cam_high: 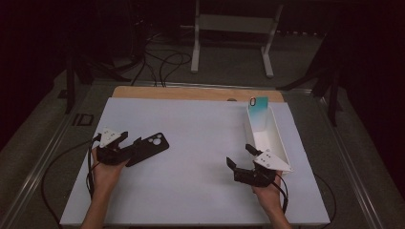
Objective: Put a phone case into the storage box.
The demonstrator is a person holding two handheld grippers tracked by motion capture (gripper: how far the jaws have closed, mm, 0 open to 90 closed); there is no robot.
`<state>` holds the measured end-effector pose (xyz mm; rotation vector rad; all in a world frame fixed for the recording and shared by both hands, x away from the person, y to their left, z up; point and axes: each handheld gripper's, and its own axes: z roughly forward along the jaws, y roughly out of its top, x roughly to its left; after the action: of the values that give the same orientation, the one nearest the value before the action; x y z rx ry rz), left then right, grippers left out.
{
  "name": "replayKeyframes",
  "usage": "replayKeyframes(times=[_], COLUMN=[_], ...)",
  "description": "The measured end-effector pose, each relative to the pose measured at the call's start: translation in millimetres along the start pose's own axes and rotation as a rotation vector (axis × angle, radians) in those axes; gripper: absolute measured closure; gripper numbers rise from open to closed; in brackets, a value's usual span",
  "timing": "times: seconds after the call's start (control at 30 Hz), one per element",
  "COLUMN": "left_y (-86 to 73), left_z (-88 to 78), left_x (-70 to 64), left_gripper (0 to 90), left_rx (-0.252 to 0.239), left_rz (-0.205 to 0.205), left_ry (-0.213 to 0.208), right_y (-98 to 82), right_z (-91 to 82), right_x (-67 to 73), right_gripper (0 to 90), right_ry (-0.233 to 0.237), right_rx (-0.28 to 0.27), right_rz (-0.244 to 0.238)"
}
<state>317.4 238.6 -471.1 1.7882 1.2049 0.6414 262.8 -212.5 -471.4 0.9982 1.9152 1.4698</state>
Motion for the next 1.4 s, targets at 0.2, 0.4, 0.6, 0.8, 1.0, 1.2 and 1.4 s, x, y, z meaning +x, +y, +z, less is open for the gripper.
replayKeyframes(times=[0.2,0.4,0.6,0.8,1.0,1.2,1.4], left_y=[-1.3,-5.2,-8.5,-12.2,-16.3,-20.8,-21.3], left_z=[10.4,24.0,33.9,42.3,49.7,57.3,59.4], left_x=[8.2,12.7,16.7,19.5,23.0,25.6,28.0], left_gripper=[63.8,79.1,89.3,89.7,89.7,89.7,89.6], left_rx=[0.032,0.072,0.11,0.141,0.174,0.222,0.229], left_rz=[-0.014,-0.037,-0.044,-0.046,-0.049,-0.056,-0.065], left_ry=[-0.012,-0.01,-0.006,0.002,0.008,0.016,0.021], right_y=[0.1,-0.4,-0.4,-0.5,-0.9,-1.0,-1.1], right_z=[-0.5,-0.1,0.0,-0.2,0.1,-0.2,-0.1], right_x=[-0.1,-0.2,0.2,-0.5,-0.3,-1.0,-0.8], right_gripper=[13.9,13.9,13.9,13.9,13.9,13.9,13.9], right_ry=[0.001,0.005,0.002,0.001,0.005,0.002,0.004], right_rx=[-0.002,0.003,0.0,0.001,0.004,0.003,0.006], right_rz=[0.0,0.001,0.0,0.0,-0.002,0.0,-0.003])
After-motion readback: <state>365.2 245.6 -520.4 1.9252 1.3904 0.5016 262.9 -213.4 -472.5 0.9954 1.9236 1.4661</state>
